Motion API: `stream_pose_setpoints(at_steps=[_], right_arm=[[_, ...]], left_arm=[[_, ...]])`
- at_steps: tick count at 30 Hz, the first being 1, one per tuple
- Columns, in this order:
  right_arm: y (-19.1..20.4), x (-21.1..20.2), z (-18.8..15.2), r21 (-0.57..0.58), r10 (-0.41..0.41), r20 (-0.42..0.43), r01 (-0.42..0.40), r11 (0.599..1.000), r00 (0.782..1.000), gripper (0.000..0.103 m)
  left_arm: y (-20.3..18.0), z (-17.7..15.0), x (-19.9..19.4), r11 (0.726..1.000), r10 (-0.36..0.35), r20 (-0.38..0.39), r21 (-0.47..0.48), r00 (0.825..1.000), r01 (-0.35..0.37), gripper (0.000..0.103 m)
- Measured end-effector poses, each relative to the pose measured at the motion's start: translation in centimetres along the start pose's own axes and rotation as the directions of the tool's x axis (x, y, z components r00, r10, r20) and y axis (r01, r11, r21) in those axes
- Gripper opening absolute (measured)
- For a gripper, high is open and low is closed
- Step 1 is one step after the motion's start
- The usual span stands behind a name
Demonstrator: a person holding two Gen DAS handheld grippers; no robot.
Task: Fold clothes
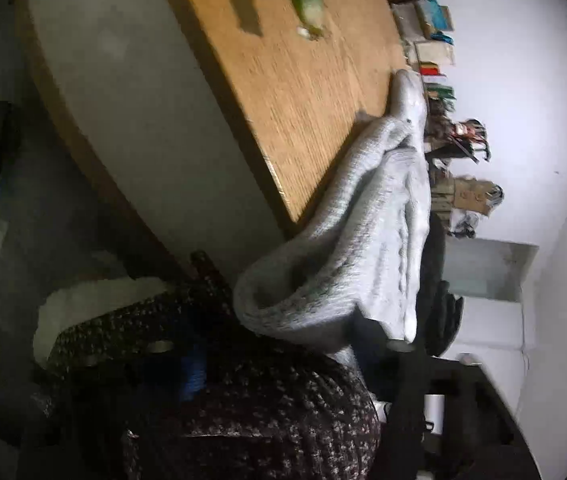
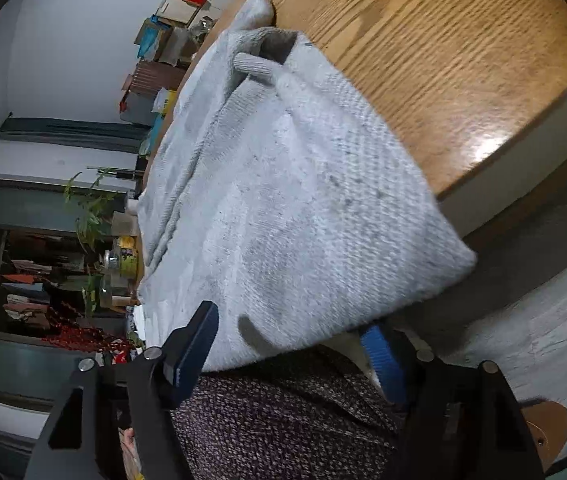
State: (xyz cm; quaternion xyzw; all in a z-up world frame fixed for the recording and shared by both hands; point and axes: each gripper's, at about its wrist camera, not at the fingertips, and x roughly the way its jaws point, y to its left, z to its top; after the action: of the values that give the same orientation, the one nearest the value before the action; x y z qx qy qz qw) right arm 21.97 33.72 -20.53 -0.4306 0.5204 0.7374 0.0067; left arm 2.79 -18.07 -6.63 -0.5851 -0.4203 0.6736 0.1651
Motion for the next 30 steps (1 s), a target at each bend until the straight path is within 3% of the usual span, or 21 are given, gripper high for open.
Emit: stream_pose_setpoints(at_steps=[1, 2, 5, 7, 10, 13, 15, 16, 17, 19, 21, 23, 27, 30], right_arm=[[0.1, 0.1, 0.0, -0.001, 0.001, 0.002, -0.001, 1.0, 1.0, 0.07], [0.1, 0.3, 0.1, -0.003, -0.011, 0.003, 0.011, 1.0, 1.0, 0.05], [-0.1, 0.2, 0.0, 0.001, -0.036, 0.002, 0.036, 0.999, 0.999, 0.022], [0.0, -0.5, -0.2, -0.013, -0.021, 0.007, 0.021, 1.0, 1.0, 0.014], [1.1, -2.0, -0.3, -0.047, -0.001, 0.031, 0.002, 0.999, 1.0, 0.009], [3.5, -3.2, 0.5, -0.132, -0.027, 0.054, 0.034, 0.991, 0.998, 0.009], [5.9, -3.5, 1.6, -0.219, -0.083, 0.054, 0.093, 0.971, 0.995, 0.009], [7.4, -3.4, 2.3, -0.268, -0.129, 0.049, 0.137, 0.954, 0.99, 0.009], [8.8, -3.0, 3.1, -0.315, -0.181, 0.043, 0.185, 0.931, 0.983, 0.009], [11.6, -1.7, 5.0, -0.404, -0.3, 0.029, 0.286, 0.869, 0.953, 0.009], [14.0, 0.0, 6.5, -0.479, -0.397, 0.016, 0.355, 0.803, 0.918, 0.009], [16.0, 2.0, 7.6, -0.529, -0.457, 0.006, 0.391, 0.753, 0.889, 0.009], [17.0, 4.1, 8.9, -0.613, -0.525, 0.004, 0.417, 0.671, 0.851, 0.009], [17.0, 5.3, 9.9, -0.619, -0.521, -0.011, 0.404, 0.674, 0.854, 0.009]], left_arm=[[-0.4, -0.1, 0.0, 1.0, 0.008, -0.001, 0.014, 1.0, -0.008, 0.04], [-0.7, -0.1, 0.0, 0.999, 0.016, -0.002, 0.028, 1.0, -0.016, 0.036], [-1.8, -0.3, 0.0, 0.997, 0.039, -0.004, 0.069, 0.999, -0.039, 0.025], [-2.6, -0.4, 0.0, 0.994, 0.055, -0.005, 0.097, 0.998, -0.055, 0.02], [-6.2, -1.1, -1.2, 0.968, 0.166, 0.005, 0.191, 0.986, -0.163, 0.015], [-9.9, -1.3, -0.8, 0.912, 0.305, 0.011, 0.283, 0.952, -0.296, 0.013], [-12.8, -1.1, 0.1, 0.833, 0.438, 0.013, 0.37, 0.899, -0.411, 0.012], [-14.4, -1.1, 0.8, 0.78, 0.506, 0.019, 0.417, 0.862, -0.467, 0.012], [-16.1, -1.2, 1.8, 0.707, 0.582, 0.024, 0.479, 0.813, -0.52, 0.012], [-18.2, -1.5, 4.5, 0.568, 0.712, 0.018, 0.574, 0.702, -0.59, 0.012], [-20.4, -1.7, 7.1, 0.413, 0.82, 0.031, 0.66, 0.571, -0.628, 0.011], [-21.1, -1.6, 9.3, 0.313, 0.89, 0.016, 0.704, 0.455, -0.637, 0.011], [-21.7, -0.9, 10.8, 0.279, 0.926, -0.032, 0.732, 0.377, -0.622, 0.011], [-21.6, 0.0, 10.1, 0.331, 0.917, -0.091, 0.716, 0.387, -0.615, 0.011]])
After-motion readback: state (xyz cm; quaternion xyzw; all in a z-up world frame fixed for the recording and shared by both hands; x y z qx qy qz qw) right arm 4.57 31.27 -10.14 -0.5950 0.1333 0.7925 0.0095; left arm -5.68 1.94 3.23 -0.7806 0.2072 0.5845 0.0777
